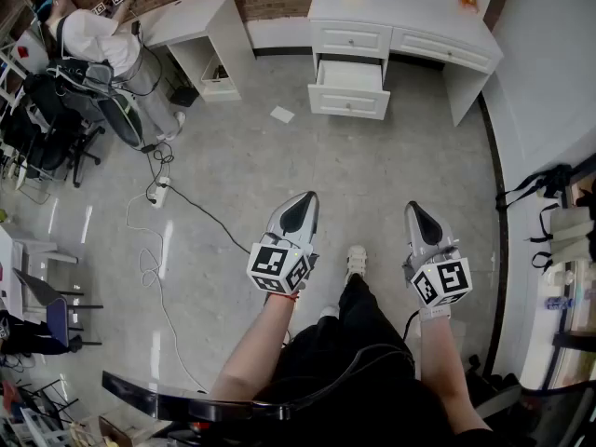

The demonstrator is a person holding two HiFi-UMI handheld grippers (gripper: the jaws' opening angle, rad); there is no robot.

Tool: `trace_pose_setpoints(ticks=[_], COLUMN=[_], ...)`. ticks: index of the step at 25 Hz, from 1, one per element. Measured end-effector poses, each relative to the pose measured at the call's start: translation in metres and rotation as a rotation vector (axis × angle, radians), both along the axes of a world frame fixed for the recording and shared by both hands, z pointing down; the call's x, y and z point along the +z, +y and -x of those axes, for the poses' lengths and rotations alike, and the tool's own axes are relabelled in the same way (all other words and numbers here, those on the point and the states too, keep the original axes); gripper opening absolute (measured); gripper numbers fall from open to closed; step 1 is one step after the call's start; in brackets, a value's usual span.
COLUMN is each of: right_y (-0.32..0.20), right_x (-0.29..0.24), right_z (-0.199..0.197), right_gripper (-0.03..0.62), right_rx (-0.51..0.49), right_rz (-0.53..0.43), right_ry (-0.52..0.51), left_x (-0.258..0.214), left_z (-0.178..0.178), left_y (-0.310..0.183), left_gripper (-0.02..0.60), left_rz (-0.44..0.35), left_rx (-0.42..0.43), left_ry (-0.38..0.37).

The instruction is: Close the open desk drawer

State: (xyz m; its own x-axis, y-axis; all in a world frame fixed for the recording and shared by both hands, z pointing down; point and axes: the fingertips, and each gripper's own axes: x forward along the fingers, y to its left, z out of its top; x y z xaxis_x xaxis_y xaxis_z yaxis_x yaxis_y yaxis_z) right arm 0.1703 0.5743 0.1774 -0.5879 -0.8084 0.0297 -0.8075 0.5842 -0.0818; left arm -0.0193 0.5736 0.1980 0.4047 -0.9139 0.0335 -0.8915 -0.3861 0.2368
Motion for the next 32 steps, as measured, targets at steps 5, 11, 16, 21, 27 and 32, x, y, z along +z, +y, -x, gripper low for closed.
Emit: trace_pose_setpoints(ticks=[5, 11, 16, 21, 27, 32], right_y=[-0.043, -0.095, -0.138, -0.18, -0.224, -0.252], right_x=[0.016, 0.024, 0.027, 0.035, 0.041, 0.044], right_z=[0.0, -0.001, -0.013, -0.034, -0.044, -0.052], right_gripper=[0.0, 0.0, 0.0, 0.0, 0.0, 0.0], right_rx=[-0.016, -0.024, -0.028, -0.014, -0.041, -0.047], right_rz=[0.024, 0.051, 0.063, 0.088, 0.097, 0.104], right_ry=[0.002, 0.008, 0.007, -0.015, -0.036, -0.073], left_x=[0.006, 0.012, 0.015, 0.015, 0.012, 0.013], left_z=[-0.003, 0.004, -0.003, -0.015, -0.023, -0.029], left_y=[-0.038, -0.085, -0.128, -0.168, -0.21, -0.23], left_gripper=[0.003, 0.003, 0.003, 0.003, 0.003, 0.003], left_rz=[0.014, 0.05, 0.068, 0.08, 0.072, 0.081], left_rx=[-0.001, -0.017, -0.027, -0.037, -0.065, -0.084], left_ry=[-0.005, -0.006, -0.01, -0.022, -0.026, -0.033])
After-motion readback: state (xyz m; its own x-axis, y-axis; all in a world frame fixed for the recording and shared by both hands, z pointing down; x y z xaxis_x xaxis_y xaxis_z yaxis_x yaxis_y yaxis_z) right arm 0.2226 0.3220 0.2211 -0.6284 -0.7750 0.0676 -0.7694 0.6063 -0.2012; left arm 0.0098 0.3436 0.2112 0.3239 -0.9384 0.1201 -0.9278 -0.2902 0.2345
